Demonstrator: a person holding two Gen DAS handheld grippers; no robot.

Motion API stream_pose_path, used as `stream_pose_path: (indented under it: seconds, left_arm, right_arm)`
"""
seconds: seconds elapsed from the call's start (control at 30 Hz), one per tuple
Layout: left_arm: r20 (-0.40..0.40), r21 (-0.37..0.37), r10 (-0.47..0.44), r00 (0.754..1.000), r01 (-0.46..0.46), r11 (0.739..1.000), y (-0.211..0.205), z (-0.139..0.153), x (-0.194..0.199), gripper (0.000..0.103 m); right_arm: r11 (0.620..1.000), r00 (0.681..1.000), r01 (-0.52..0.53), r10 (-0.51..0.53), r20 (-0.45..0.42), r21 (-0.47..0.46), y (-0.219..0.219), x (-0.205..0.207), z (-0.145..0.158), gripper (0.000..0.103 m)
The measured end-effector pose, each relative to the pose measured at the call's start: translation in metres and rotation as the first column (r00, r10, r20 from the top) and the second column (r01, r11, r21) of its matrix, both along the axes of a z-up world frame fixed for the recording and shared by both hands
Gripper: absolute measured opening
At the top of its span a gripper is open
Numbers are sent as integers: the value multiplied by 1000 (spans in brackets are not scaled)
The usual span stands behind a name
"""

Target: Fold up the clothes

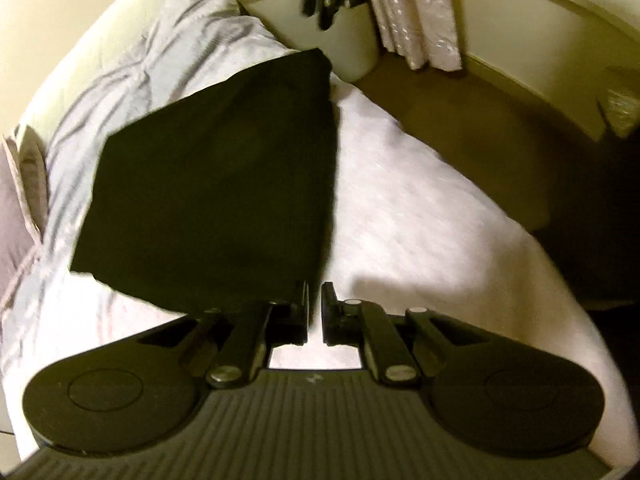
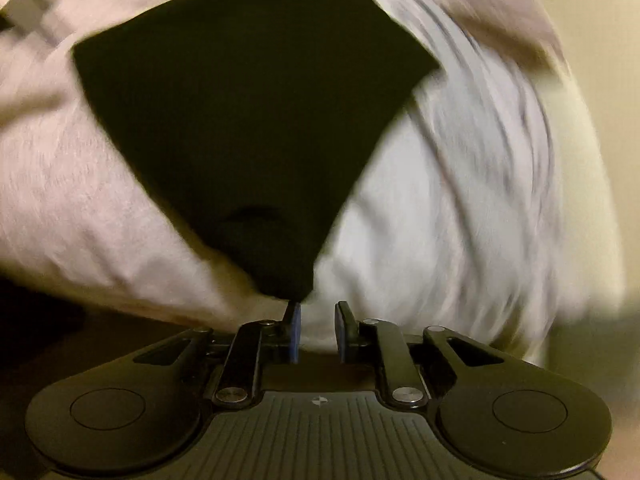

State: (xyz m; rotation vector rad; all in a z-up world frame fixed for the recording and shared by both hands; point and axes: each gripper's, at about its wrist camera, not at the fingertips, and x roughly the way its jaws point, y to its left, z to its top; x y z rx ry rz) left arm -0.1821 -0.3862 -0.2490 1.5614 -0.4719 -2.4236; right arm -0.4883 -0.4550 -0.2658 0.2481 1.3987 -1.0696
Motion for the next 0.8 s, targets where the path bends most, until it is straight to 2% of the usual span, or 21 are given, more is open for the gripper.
stream_pose_path:
  seconds: [0.03,0.07,0.1,0.13,0.2,0.23,0.27,0.3,0.37,0.5,0.53,0.6,0.63,0.67,0.73,0.8]
  left_arm:
    - [-4,16,9,1000,-9,1000,1,3,5,6]
    - [-9,15,16,1000,-16,1000,1,7,9,7]
    - [-15,14,23,1000,-23,1000,0,10,12,7]
    - [-21,14,33,999,-33,999,0,14,13,9]
    - [-32,18,68,997,-67,998,-3,18,11,9]
    - [-39,15,76,996,-76,997,-9,18,5,9]
    - [-45,12,85,995,-84,996,-15,18,-1,11]
    - [-51,9,93,994,-93,996,-22,18,-9,13]
    - [-56,13,106,993,-106,994,-34,11,-24,18]
    - [8,70,177,984,-177,982,-66,-25,-49,18]
    - [37,73,179,983,-181,981,-71,-37,-48,18]
    - [55,73,172,984,-176,982,-75,-50,-45,17]
    - [51,70,166,985,-170,983,-74,-52,-43,17]
    - [51,65,160,986,-163,984,-73,-53,-42,16]
    - [63,53,146,987,-149,987,-71,-54,-43,16]
    - [70,65,152,986,-156,986,-74,-52,-44,16]
  right_arm:
    - [993,989,115,-116,95,17,3,-9,3,19]
    - [971,949,233,-239,205,51,5,-18,6,22]
    - [931,870,350,-362,334,98,7,-30,7,33]
    - [874,744,457,-477,468,163,10,-44,7,45]
    - [754,451,588,-606,655,293,16,-68,-1,49]
    - [710,334,618,-626,705,337,14,-76,-5,49]
    - [681,251,636,-628,736,364,8,-80,-10,49]
    - [661,187,646,-622,760,382,3,-84,-15,49]
    - [638,95,654,-602,793,407,-8,-90,-27,49]
    - [602,-10,646,-608,794,469,-25,-96,-65,47]
    - [592,-56,632,-609,792,500,-24,-104,-74,16]
    - [549,-179,621,-595,783,559,-30,-132,-88,9]
    - [536,-209,623,-588,781,570,-32,-142,-91,10]
    - [534,-219,617,-589,778,578,-35,-150,-93,10]
    - [551,-200,605,-594,779,575,-41,-156,-93,10]
    - [537,-222,607,-593,774,586,-39,-157,-92,10]
